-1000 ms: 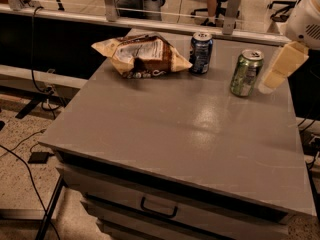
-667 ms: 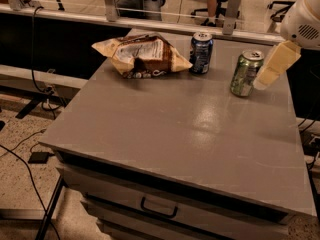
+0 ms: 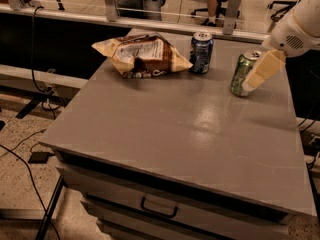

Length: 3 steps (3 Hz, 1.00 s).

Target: Move green can near brown chip bag

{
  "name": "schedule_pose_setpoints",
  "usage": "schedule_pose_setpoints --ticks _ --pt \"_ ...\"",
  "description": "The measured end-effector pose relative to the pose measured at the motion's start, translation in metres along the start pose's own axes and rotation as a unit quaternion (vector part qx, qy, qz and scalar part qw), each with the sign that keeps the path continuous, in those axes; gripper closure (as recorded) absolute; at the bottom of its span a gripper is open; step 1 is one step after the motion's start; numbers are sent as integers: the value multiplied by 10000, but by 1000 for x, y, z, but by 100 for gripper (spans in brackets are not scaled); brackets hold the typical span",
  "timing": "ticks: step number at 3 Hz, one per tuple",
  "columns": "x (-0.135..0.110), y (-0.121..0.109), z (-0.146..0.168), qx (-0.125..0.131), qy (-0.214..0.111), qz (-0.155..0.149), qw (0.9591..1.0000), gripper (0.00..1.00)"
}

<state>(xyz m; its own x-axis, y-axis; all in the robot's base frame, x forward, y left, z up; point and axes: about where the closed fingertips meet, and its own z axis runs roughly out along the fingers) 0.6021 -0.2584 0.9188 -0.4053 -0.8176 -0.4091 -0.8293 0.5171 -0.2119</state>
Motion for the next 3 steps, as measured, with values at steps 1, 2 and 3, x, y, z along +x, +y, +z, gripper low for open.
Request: schedule_pose_setpoints --ticks 1,2,3 --pt "2 1 20 -214 -82 76 9997 47" --pt "2 2 27 -301 -144 112 9994 70" --pt "-16 10 17 -410 -454 -16 9981 92"
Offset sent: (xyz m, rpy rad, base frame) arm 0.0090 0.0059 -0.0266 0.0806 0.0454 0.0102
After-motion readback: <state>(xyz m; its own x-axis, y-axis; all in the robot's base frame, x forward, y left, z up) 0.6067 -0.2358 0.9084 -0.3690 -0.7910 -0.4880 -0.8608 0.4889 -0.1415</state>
